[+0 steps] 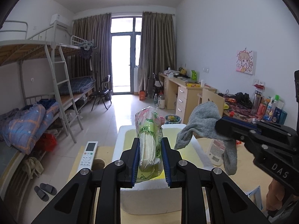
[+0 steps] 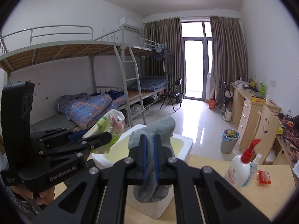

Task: Organize soft objects
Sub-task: 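Carry the packet with the left gripper over the foam box while the right gripper brings the sock, then open the left gripper to drop the packet into the foam box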

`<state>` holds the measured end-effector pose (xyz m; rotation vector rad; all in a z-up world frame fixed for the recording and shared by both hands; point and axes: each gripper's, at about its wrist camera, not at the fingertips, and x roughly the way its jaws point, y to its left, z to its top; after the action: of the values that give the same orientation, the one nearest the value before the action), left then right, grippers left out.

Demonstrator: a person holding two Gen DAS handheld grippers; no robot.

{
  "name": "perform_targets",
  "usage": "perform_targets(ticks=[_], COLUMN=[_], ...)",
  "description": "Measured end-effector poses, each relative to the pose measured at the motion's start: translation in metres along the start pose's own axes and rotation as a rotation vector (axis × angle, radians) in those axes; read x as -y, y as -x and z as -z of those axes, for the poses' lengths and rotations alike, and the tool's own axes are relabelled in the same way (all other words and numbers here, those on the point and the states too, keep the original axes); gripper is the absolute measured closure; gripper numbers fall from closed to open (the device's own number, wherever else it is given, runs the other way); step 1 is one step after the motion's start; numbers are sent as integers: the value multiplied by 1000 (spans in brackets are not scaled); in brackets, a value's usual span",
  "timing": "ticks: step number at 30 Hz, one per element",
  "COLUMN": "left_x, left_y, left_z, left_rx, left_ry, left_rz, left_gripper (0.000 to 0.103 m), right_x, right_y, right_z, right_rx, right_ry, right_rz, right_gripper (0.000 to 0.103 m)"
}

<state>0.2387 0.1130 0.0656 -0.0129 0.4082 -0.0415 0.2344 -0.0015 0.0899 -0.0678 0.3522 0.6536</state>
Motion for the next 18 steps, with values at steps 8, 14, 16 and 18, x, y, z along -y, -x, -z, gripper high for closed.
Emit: perform_targets(ticks=[8, 14, 16, 18], left_x=[17, 27, 28, 27], left_y=[-20, -32, -36, -40], left_z=[-3, -3, -4, -5], left_rx=[-34, -51, -55, -57], left_ry=[-25, -31, -29, -27], left_rz=[28, 64, 70, 69], left_gripper=[79, 79, 79, 75], right_x=[7, 13, 14, 14], right_y=[13, 24, 26, 28], right_z=[-3, -1, -1, -1], right_rx=[15, 18, 19, 19], right_ry=[-21, -37, -42, -46], right_rz=[40, 77, 84, 90], right_gripper=[93, 93, 93, 93])
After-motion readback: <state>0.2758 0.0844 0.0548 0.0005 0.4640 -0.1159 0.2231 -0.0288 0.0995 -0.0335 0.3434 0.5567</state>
